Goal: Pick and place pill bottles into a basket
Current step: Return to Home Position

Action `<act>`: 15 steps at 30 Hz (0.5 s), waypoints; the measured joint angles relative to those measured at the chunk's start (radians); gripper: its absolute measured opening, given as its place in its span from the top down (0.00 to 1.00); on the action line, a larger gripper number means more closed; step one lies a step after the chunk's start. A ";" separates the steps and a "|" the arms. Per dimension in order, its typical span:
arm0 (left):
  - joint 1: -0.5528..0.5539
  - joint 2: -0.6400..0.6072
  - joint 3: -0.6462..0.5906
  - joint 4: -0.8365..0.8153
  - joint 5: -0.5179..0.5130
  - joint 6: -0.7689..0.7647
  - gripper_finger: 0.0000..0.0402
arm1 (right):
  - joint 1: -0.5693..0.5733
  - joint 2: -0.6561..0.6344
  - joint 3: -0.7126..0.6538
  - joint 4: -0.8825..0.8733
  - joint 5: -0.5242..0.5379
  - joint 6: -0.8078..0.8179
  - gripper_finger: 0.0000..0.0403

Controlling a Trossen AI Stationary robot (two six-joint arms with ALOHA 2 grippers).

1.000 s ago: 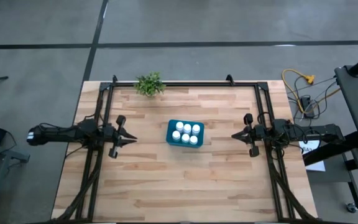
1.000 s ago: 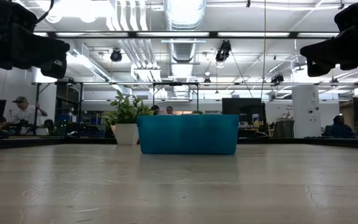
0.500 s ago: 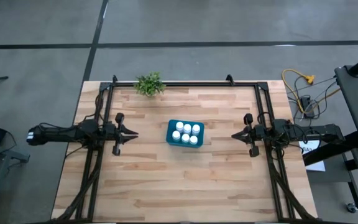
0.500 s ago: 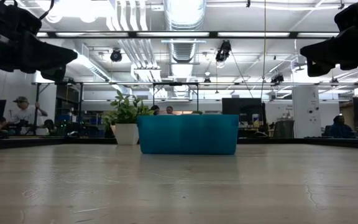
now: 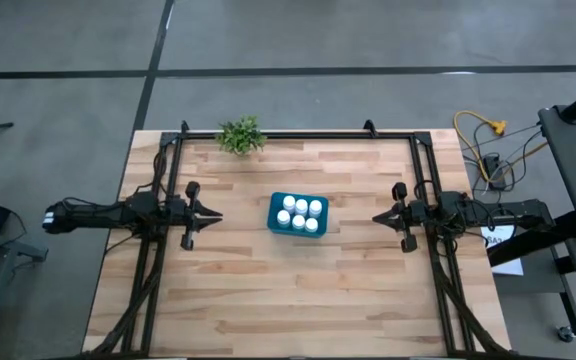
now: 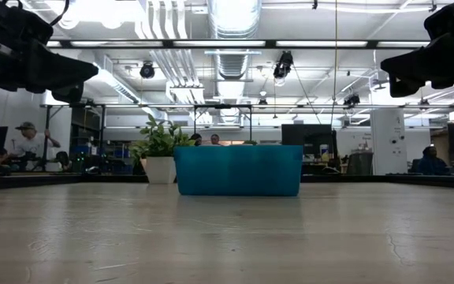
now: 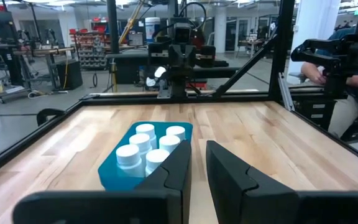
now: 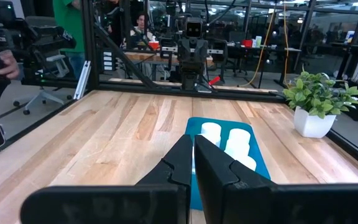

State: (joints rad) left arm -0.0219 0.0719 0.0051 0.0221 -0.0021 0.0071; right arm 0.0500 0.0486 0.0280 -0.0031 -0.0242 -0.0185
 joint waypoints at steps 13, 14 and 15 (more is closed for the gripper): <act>0.000 0.002 0.000 0.012 -0.004 -0.001 0.92 | 0.000 0.000 0.000 0.000 0.000 0.000 0.98; 0.000 0.002 0.000 0.012 -0.004 -0.001 0.92 | 0.000 0.000 0.000 0.000 0.000 0.000 0.98; 0.000 0.002 0.000 0.012 -0.004 -0.001 0.92 | 0.000 0.000 0.000 0.000 0.000 0.000 0.98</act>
State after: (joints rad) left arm -0.0220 0.0734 0.0051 0.0337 -0.0060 0.0064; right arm 0.0500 0.0486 0.0280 -0.0030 -0.0242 -0.0185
